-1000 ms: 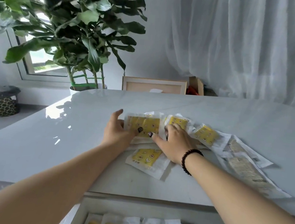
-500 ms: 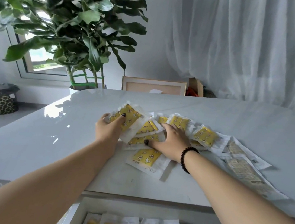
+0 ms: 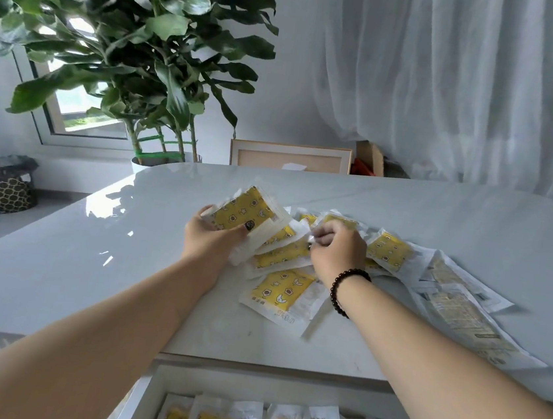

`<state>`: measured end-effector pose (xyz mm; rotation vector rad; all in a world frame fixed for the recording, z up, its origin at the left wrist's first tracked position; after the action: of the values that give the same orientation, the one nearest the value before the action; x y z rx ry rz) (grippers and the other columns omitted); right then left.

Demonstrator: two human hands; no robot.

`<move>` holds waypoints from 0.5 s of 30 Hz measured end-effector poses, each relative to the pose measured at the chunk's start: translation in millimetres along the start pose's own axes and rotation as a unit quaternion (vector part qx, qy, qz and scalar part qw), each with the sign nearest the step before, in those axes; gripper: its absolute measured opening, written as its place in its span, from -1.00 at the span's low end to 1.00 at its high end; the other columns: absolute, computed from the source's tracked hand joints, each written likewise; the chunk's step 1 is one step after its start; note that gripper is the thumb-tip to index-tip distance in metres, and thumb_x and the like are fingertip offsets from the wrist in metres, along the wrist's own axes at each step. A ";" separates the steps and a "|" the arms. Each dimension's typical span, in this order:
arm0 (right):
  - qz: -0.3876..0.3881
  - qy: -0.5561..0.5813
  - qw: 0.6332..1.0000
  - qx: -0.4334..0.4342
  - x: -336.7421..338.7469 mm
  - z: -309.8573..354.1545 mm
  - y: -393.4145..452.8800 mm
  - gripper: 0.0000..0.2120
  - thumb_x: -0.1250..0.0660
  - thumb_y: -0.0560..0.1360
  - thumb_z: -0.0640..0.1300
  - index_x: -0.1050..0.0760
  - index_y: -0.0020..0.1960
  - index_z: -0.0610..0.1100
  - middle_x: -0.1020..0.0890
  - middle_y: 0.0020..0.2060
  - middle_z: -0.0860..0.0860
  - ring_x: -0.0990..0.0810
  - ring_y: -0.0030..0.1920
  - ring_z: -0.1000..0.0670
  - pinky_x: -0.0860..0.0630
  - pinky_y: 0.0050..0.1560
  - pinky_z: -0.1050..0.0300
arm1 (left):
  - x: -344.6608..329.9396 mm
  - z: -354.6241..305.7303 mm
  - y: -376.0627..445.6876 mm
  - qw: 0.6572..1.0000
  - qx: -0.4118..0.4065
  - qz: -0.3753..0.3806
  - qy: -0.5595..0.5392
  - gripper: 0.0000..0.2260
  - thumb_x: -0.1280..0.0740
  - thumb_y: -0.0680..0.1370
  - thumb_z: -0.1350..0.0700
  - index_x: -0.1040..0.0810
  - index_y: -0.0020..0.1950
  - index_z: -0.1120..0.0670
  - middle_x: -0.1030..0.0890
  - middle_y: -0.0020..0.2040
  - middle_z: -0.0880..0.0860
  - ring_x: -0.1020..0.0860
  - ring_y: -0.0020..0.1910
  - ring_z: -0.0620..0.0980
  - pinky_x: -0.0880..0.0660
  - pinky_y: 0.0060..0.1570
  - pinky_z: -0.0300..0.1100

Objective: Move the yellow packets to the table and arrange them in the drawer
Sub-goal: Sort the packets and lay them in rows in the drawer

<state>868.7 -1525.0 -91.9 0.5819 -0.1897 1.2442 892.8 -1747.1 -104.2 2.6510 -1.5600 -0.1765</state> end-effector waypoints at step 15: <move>-0.130 0.147 0.979 -0.062 16.2 -21.5 14.7 -0.76 -0.34 0.45 -0.29 -0.32 -0.30 -0.18 -0.52 -0.31 -0.08 -0.57 -0.22 -0.16 -0.50 -0.29 0.09 | -14.2 1.0 3.6 0.992 -0.028 0.040 0.115 -0.73 -0.44 0.37 0.27 -0.57 0.02 0.04 -0.67 -0.11 0.02 -0.64 -0.10 0.00 -0.62 -0.05 -0.01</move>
<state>856.7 -1497.6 -98.2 0.2984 0.0557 1.0411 882.7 -1736.4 -103.8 2.4585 -1.5568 0.0855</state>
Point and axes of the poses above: each hand's wrist, its own y-axis towards the middle knuckle, its own x-axis out of the back of the hand, z = x × y, the point moved 7 cm from there along y, towards the middle knuckle
